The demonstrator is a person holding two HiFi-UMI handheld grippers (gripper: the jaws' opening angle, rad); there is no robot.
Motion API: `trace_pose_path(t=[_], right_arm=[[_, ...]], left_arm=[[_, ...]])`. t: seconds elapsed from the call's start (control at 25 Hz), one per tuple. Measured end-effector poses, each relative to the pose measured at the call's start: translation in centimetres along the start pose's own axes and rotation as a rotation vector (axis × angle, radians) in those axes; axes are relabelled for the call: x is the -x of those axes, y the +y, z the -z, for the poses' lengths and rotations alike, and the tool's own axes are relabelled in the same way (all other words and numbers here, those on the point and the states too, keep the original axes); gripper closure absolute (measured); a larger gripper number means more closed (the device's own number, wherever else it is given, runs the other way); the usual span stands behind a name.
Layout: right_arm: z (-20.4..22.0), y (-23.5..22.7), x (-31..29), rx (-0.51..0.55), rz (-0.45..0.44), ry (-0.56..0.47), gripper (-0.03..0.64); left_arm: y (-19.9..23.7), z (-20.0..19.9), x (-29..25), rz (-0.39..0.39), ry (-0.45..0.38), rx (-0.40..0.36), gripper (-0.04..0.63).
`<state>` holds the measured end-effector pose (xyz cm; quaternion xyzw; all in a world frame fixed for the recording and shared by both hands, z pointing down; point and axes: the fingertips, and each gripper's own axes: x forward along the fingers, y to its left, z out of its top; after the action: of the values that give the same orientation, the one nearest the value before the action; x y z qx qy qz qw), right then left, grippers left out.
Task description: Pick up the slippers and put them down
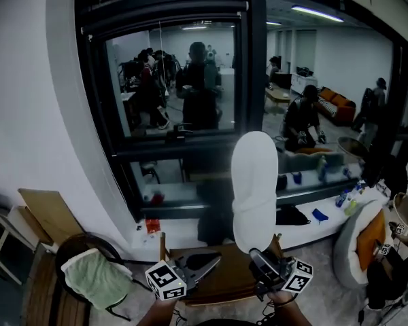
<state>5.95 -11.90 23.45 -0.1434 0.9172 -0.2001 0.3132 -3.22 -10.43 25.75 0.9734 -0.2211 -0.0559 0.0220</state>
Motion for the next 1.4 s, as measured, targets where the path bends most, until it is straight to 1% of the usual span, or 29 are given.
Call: trace_pose_path(t=[0.12,0.24,0.48,0.72,0.92,1.04,1.16,1.4], right_arm=[[0.1,0.4,-0.2,0.012,-0.018,-0.003,0.558],[0.2,0.4,-0.2,-0.009,-0.025,-0.010,0.560],[-0.2,-0.1,0.2,-0.015,-0.020,-0.015,0.560],[-0.6,-0.6,0.6,-0.025,-0.014,-0.023,0.560],[0.0,-1.0,0.5,-0.037,-0.009,-0.012,0.560],[0.7,-1.1,0.7,-0.056,-0.008,-0.008,0.560],[0.9,-1.3,0.6,-0.070,-0.001,0.004,0.560],[1.9,-2.2,1.3,-0.116,0.042,0.031,0.560]], left_arm=[[-0.2,-0.5,0.4,0.008,-0.022,-0.023,0.584],[-0.5,-1.0,0.4,0.021,-0.046,-0.045,0.584],[-0.6,-1.3,0.3,0.027,-0.064,-0.067,0.584],[-0.6,-1.3,-0.1,0.021,-0.070,-0.069,0.584],[-0.6,-1.2,-0.2,0.023,-0.063,-0.070,0.584],[-0.5,-0.9,0.1,0.004,-0.059,-0.047,0.584],[0.1,-1.0,0.4,-0.016,-0.080,-0.057,0.584],[0.9,-0.3,0.6,-0.042,-0.078,-0.020,0.584]])
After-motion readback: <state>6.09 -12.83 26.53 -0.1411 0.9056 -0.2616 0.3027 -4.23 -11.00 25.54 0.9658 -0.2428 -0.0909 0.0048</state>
